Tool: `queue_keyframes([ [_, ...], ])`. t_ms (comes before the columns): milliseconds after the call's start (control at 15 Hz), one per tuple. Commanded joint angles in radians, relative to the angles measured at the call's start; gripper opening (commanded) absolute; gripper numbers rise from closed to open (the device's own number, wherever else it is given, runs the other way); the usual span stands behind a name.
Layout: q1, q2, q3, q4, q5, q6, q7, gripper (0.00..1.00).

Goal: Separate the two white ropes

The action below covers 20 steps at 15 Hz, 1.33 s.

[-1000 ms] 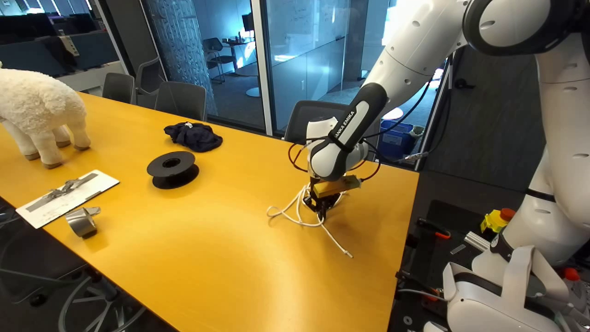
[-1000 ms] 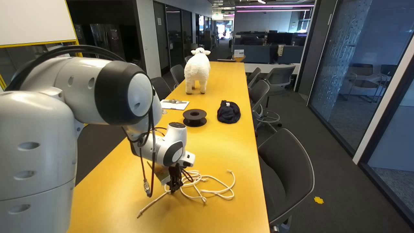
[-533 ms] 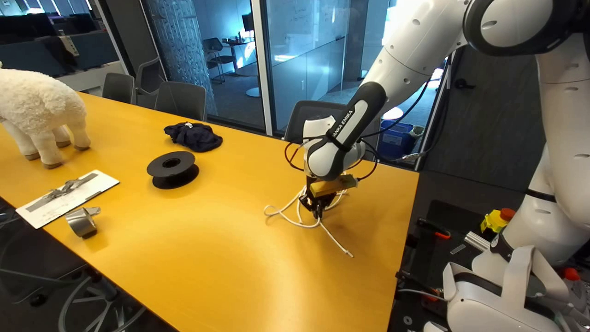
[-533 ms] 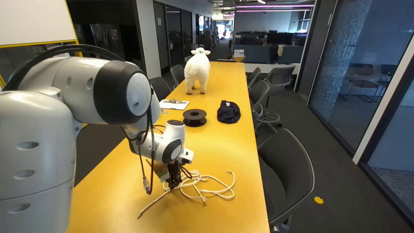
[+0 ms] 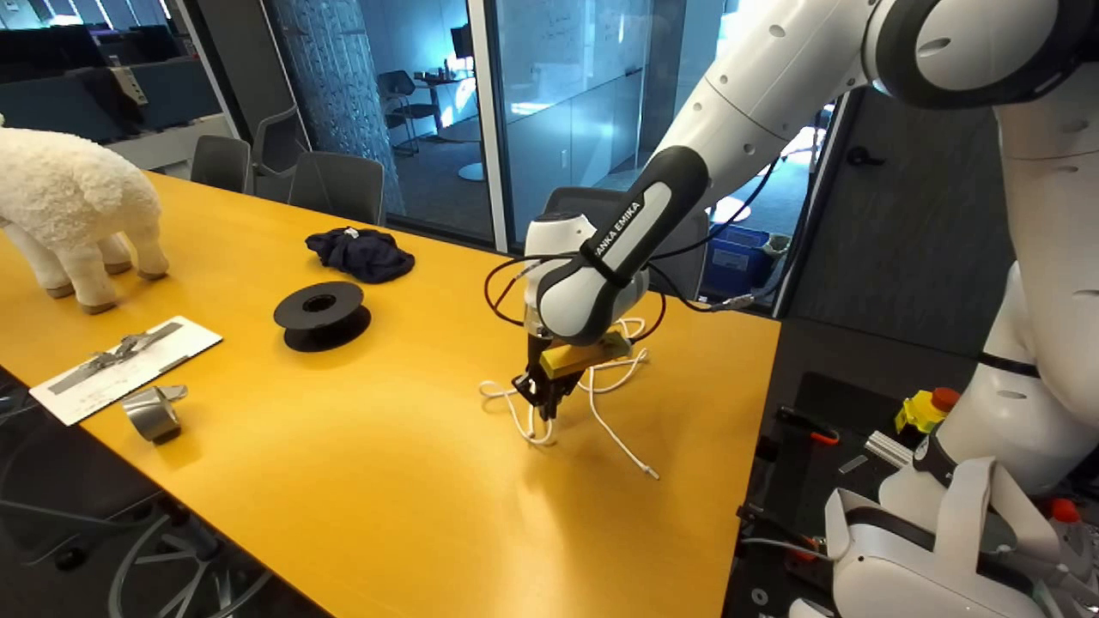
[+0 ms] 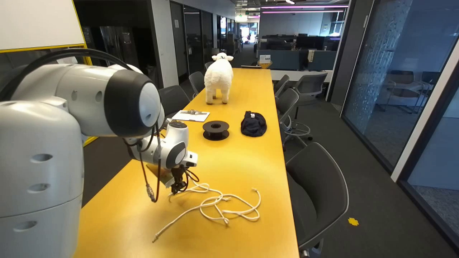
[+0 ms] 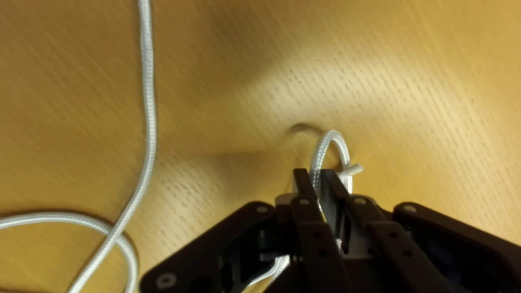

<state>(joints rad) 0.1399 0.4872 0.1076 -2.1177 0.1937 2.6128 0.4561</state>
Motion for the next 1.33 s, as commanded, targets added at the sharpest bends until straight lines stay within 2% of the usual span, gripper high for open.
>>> queue_keyframes([
  [0, 0.000, 0.049, 0.019, 0.069, 0.043, -0.027, -0.064, 0.14],
  [600, 0.001, 0.083, 0.013, 0.090, 0.048, -0.044, -0.097, 0.14],
  [667, 0.009, 0.079, 0.003, 0.088, 0.041, -0.048, -0.081, 0.39],
  [800, 0.020, 0.067, -0.014, 0.086, 0.025, -0.071, -0.063, 0.46],
  [1267, 0.093, -0.006, -0.118, 0.071, -0.090, -0.119, 0.044, 0.98],
])
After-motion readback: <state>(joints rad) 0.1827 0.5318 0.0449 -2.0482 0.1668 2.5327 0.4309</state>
